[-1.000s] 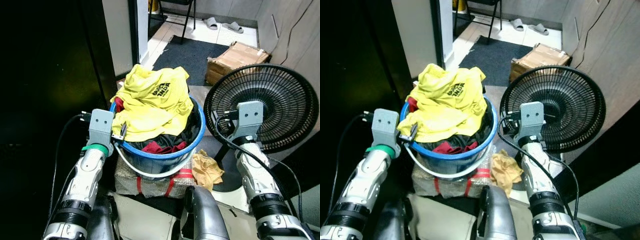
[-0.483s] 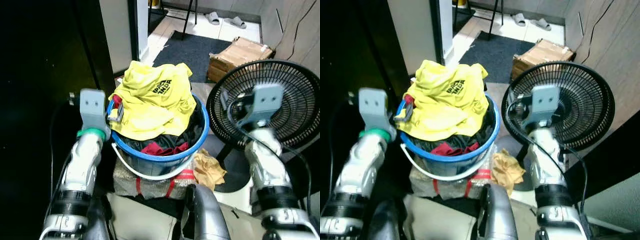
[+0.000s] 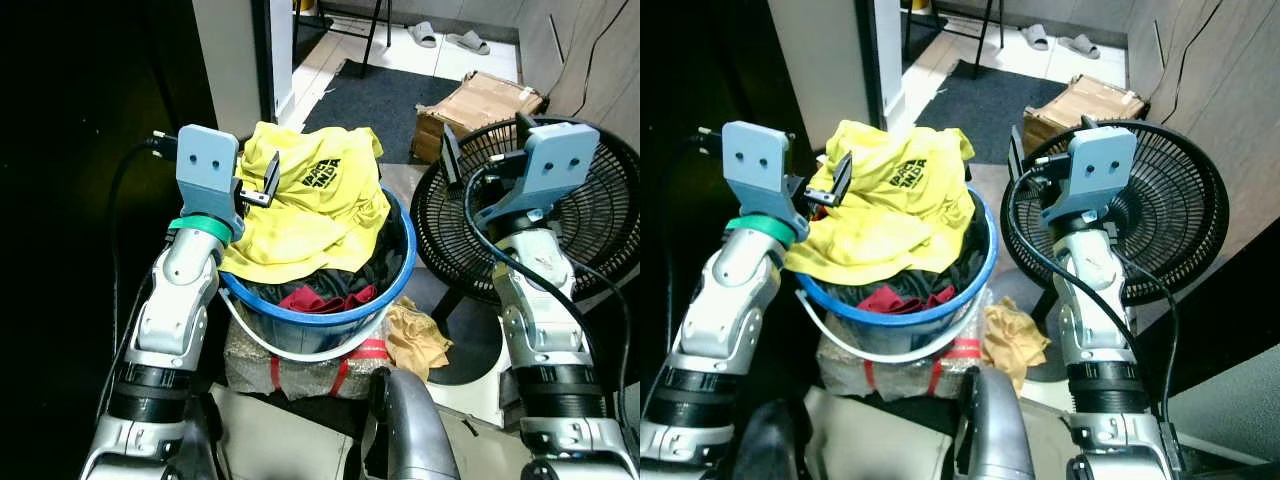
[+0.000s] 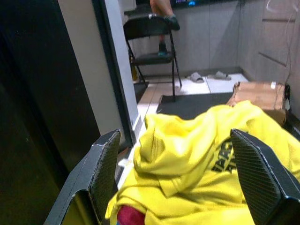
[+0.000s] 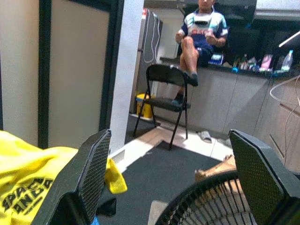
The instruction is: Clothes washing
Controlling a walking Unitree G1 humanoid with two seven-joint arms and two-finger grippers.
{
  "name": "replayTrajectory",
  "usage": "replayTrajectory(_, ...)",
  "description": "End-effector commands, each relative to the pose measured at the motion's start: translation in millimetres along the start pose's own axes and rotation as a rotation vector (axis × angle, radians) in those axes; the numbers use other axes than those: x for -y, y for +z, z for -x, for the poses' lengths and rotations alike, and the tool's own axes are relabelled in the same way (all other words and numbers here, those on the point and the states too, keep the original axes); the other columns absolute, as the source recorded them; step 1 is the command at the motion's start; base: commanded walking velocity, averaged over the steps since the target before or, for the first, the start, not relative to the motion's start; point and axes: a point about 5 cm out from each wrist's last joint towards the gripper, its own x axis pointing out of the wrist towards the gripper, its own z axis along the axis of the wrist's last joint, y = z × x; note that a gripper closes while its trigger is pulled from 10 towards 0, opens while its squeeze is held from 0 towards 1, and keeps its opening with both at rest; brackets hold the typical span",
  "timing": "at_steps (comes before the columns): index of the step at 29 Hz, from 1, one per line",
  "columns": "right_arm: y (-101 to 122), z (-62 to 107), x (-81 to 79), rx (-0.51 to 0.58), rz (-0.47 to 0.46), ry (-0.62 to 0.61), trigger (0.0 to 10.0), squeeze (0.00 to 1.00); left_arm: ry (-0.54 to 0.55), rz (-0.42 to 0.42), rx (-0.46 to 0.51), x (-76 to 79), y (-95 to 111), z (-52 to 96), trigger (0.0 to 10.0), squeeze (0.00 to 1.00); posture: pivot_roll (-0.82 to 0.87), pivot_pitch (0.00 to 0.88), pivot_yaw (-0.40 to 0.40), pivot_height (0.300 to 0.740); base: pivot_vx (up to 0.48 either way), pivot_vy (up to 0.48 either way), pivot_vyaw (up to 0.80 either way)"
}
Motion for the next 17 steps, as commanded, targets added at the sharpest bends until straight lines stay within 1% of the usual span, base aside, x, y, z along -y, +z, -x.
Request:
replayTrajectory(1,-3.2,4.7,-1.0,-0.029,-0.011,0.01,10.0,0.0,-0.014,-0.012,-0.025,3.0,-2.6,3.5,10.0,0.0,-0.03,0.119,0.017,0.45,0.0,0.0,0.0)
replayTrajectory(4,-5.6,8.6,-3.4,-0.049,-0.016,0.021,10.0,0.0,-0.007,0.005,-0.044,4.8,-4.3,4.0,10.0,0.0,-0.03,0.13,0.018,0.45,0.0,0.0,0.0)
replayTrajectory(12,-7.7,11.7,-3.7,-0.082,-0.014,0.023,10.0,0.0,0.003,0.025,-0.062,6.8,-3.8,2.4,10.0,0.0,-0.04,0.135,0.015,0.45,0.0,0.0,0.0)
replayTrajectory(17,-8.0,13.0,-3.3,-0.095,-0.01,0.022,10.0,0.0,0.008,0.03,-0.068,6.0,-2.6,1.9,10.0,0.0,-0.04,0.134,0.014,0.43,0.0,0.0,0.0)
